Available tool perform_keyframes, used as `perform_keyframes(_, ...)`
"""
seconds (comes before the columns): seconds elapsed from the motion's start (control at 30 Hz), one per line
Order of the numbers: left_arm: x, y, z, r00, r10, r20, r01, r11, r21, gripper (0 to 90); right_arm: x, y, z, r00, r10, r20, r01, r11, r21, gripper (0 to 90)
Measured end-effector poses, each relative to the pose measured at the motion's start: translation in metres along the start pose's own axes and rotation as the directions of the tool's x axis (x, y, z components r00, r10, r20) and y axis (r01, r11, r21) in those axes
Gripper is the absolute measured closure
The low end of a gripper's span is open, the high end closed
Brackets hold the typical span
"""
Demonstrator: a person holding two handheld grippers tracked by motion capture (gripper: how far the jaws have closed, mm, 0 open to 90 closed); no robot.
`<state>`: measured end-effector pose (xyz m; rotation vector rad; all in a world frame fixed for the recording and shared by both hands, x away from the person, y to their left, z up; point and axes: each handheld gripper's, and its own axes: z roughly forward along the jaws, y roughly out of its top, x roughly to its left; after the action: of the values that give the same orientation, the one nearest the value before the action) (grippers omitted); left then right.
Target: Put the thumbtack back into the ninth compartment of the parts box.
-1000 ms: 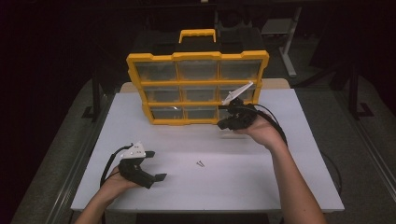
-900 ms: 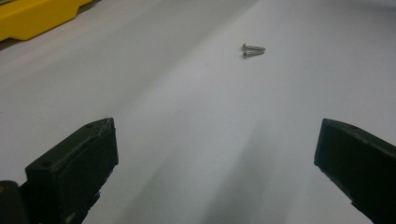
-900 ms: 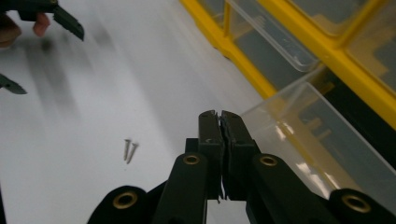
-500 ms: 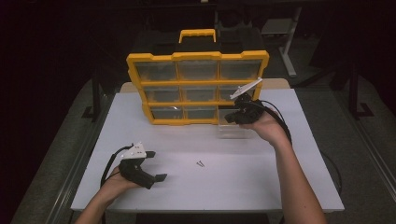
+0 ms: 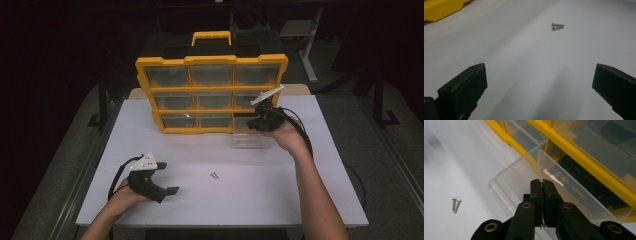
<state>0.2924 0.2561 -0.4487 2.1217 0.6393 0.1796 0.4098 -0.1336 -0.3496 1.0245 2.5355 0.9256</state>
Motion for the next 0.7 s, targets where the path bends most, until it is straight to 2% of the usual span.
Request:
perform_keyframes(0.27, 0.0000, -0.0001, -0.0003, 1.0000, 0.000, 0.000, 0.000, 1.0000, 0.000, 0.0, -0.0025, -0.0033, 0.0115, 0.9999, 0.007, 0.012, -0.007, 0.999, 0.041, 86.3)
perform_keyframes(0.43, -0.0001, 0.0000, -0.0005, 1.0000, -0.001, 0.000, 0.001, 1.0000, -0.001, 0.0, -0.0032, -0.0040, 0.0116, 0.9998, 0.015, 0.012, -0.015, 0.999, 0.038, 85.9)
perform_keyframes(0.57, -0.0004, 0.0001, -0.0007, 1.0000, 0.000, 0.000, 0.000, 1.0000, 0.000, 0.0, -0.0031, -0.0041, 0.0108, 0.9997, 0.020, 0.015, -0.021, 0.999, 0.032, 82.2)
perform_keyframes(0.7, -0.0001, -0.0001, -0.0008, 1.0000, -0.002, 0.000, 0.002, 1.0000, -0.001, 0.0, -0.0022, -0.0033, 0.0077, 0.9997, 0.020, 0.012, -0.020, 1.000, 0.019, 88.4)
